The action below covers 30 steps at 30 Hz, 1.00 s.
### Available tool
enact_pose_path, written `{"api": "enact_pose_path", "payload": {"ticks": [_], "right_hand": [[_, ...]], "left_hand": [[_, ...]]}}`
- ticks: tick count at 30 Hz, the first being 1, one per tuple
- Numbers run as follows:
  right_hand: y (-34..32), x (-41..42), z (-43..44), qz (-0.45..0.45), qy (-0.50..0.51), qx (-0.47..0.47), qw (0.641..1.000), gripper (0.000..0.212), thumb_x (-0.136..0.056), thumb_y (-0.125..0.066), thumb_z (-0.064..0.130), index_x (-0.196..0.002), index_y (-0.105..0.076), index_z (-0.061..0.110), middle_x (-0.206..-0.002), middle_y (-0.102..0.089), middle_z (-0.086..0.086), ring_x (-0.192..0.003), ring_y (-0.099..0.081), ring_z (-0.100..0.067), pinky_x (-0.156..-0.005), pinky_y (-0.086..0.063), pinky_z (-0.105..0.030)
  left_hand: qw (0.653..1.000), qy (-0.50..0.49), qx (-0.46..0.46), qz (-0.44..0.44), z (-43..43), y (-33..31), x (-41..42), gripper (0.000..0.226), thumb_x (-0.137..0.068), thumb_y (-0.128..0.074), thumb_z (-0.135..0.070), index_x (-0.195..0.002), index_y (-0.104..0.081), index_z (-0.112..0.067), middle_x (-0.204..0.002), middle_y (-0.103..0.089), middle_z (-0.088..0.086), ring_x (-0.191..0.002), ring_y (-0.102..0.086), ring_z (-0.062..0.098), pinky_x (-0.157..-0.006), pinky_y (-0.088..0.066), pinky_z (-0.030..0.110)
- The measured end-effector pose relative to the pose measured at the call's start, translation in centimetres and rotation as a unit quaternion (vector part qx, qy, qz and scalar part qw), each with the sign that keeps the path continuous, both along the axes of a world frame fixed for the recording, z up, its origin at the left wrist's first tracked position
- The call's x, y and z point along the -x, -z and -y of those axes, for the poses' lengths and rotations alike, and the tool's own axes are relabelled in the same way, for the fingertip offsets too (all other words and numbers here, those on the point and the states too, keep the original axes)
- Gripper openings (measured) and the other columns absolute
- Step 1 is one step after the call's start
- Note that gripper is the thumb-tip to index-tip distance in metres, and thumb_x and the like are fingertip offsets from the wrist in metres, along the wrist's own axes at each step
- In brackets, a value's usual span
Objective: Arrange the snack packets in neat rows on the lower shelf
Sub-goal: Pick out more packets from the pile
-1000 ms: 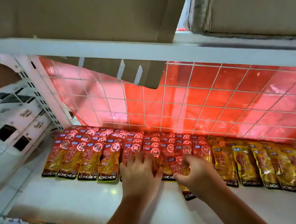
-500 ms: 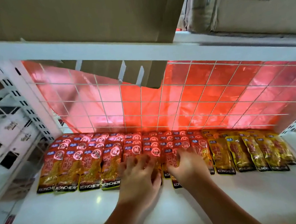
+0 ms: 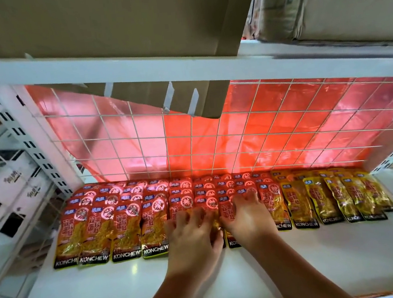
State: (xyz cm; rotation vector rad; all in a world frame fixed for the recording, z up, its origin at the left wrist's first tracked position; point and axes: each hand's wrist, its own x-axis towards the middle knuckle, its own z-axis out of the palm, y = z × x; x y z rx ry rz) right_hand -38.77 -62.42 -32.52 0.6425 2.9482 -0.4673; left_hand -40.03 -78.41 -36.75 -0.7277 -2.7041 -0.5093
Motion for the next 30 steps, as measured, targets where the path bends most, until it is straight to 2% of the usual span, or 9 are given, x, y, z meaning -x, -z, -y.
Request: {"api": "enact_pose_path", "payload": {"ticks": [7, 12, 16, 22, 30], "right_hand": [[0.2, -0.1, -0.1, -0.004, -0.006, -0.013, 1.000, 0.064, -0.085, -0.063, 0.064, -0.133, -0.040, 0.029, -0.151, -0.029, -0.014, -0.121, -0.056, -0.031, -0.098, -0.053, -0.039], [-0.1, -0.3, -0.2, -0.016, -0.012, -0.007, 1.000, 0.056, -0.084, -0.065, 0.062, -0.124, -0.047, 0.028, -0.140, -0.038, -0.010, -0.110, -0.060, -0.030, -0.092, -0.054, -0.039], [-0.7, -0.4, -0.3, -0.025, -0.002, 0.004, 1.000, 0.057, -0.083, -0.064, 0.064, -0.126, -0.052, 0.030, -0.129, -0.044, -0.002, -0.104, -0.061, -0.023, -0.091, -0.055, -0.039], [-1.2, -1.1, -0.6, -0.081, -0.005, 0.003, 0.997, 0.044, -0.085, -0.064, 0.058, -0.116, -0.056, 0.027, -0.116, -0.048, 0.001, -0.092, -0.060, -0.019, -0.080, -0.056, -0.036], [-1.5, -2.3, -1.3, -0.133, -0.042, 0.004, 0.990, 0.044, -0.086, -0.069, 0.049, -0.119, -0.062, 0.021, -0.114, -0.055, -0.001, -0.094, -0.060, -0.020, -0.081, -0.054, -0.031]], "left_hand": [[1.000, 0.005, -0.003, 0.003, 0.1, 0.0, 0.0, 0.038, -0.085, -0.064, -0.053, -0.119, -0.064, -0.037, -0.119, -0.061, -0.013, -0.107, -0.049, 0.022, -0.088, -0.034, 0.044], [1.000, 0.006, -0.021, -0.003, 0.0, 0.1, 0.1, 0.038, -0.084, -0.063, -0.051, -0.118, -0.067, -0.035, -0.117, -0.062, -0.010, -0.105, -0.052, 0.025, -0.085, -0.037, 0.044], [1.000, 0.007, -0.020, -0.005, 0.2, 0.1, 0.1, 0.043, -0.085, -0.059, -0.053, -0.122, -0.067, -0.032, -0.121, -0.062, -0.007, -0.107, -0.054, 0.026, -0.087, -0.037, 0.044], [1.000, 0.006, -0.023, -0.001, 0.3, 0.1, 0.1, 0.046, -0.088, -0.056, -0.052, -0.126, -0.066, -0.030, -0.126, -0.062, -0.006, -0.112, -0.052, 0.026, -0.090, -0.039, 0.046], [0.998, 0.000, -0.055, -0.002, 0.4, -0.3, -0.3, 0.050, -0.090, -0.053, -0.050, -0.135, -0.063, -0.032, -0.130, -0.063, -0.004, -0.121, -0.052, 0.027, -0.098, -0.040, 0.050]]}}
